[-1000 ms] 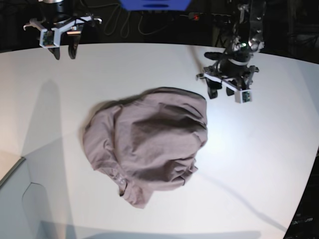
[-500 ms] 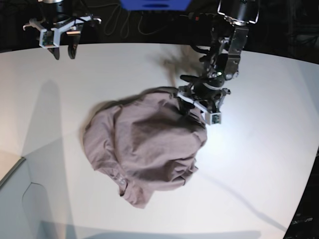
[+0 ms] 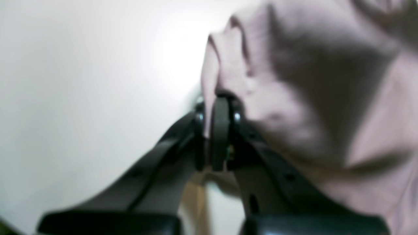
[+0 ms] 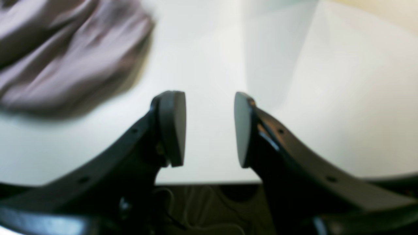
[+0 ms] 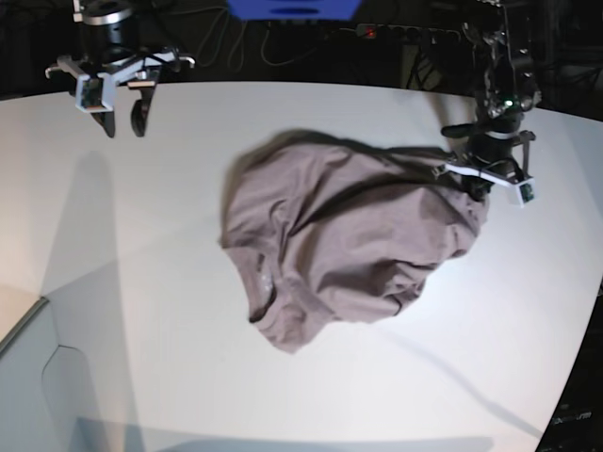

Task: Layout the t-shirt on the table in an organized manner, then fold the t-shirt properly
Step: 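Reach the left gripper to the crumpled shirt edge and grasp it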

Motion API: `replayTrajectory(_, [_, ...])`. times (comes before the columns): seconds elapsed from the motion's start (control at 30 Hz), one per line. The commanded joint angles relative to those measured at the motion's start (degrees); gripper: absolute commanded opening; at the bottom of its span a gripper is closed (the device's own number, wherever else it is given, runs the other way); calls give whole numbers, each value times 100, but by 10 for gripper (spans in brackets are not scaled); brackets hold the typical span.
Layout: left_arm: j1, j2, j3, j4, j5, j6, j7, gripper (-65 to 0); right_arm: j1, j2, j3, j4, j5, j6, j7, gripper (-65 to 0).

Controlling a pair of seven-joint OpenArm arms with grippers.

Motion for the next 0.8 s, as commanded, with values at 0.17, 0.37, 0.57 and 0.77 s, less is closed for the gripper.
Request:
replayTrajectory(0.17, [63, -136, -447, 109, -37, -32, -99, -650, 349, 40, -864, 74, -23, 25, 94, -399])
replayTrajectory(0.37, [230, -136, -491, 109, -37, -32, -99, -650, 1333, 4, -2103, -357, -5, 25, -1365, -309])
replayTrajectory(0.57, [335, -127, -491, 109, -37, -32, -99, -650, 2248, -22, -2604, -1210, 12, 25, -2033, -286])
replayTrajectory(0.77, [406, -110, -482, 135, -37, -32, -99, -650, 2775, -171, -2349, -2142, 12, 25, -2060, -286])
